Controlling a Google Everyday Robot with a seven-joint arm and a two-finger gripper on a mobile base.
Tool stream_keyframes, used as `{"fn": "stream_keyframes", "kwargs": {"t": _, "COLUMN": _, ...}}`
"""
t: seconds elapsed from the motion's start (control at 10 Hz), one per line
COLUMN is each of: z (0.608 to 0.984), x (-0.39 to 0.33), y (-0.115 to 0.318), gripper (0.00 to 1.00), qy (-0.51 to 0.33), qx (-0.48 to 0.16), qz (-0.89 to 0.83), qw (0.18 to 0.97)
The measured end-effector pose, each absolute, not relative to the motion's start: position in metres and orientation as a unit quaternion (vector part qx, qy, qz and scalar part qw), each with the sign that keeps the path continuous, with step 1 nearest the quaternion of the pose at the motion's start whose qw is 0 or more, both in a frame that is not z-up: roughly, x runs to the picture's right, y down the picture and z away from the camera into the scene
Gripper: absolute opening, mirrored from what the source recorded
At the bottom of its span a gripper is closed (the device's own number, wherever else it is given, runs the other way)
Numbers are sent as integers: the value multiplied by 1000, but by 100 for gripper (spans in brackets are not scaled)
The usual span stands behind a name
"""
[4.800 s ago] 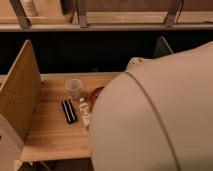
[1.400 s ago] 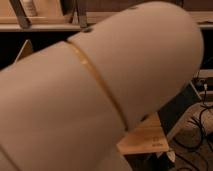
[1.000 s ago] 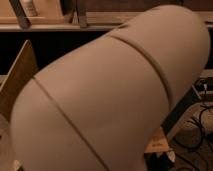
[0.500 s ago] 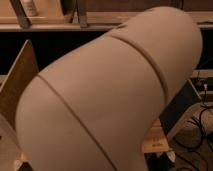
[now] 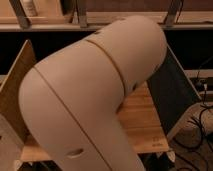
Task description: Stand the bottle upright
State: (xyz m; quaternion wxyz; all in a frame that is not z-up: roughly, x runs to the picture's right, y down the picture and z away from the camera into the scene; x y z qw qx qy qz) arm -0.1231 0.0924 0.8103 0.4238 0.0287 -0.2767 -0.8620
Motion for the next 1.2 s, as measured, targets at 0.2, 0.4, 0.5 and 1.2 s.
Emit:
{"fn": "stream_keyframes", "kwargs": {"t": 0.2, "z": 825, "x": -138, "y": 91, "gripper": 80, "qy": -285, "qx": 39, "qz": -864, "qw": 413}}
{"fn": "stream_keyframes", "kwargs": {"t": 0.4, "z": 843, "x": -142, "y": 89, "gripper": 80, "qy": -292, "qx": 42, "qz": -863, "qw": 409}}
{"fn": "stream_keyframes", "kwargs": {"t": 0.5, "z": 845, "x": -142, "y": 88, "gripper": 80, "qy": -292, "qx": 42, "qz": -863, "qw": 410}}
{"fn": "stream_keyframes", "kwargs": {"t": 1.2, "z": 861, "x": -142, "y": 82, "gripper": 80, "qy": -286, "qx": 47, "qz": -862, "qw": 417}}
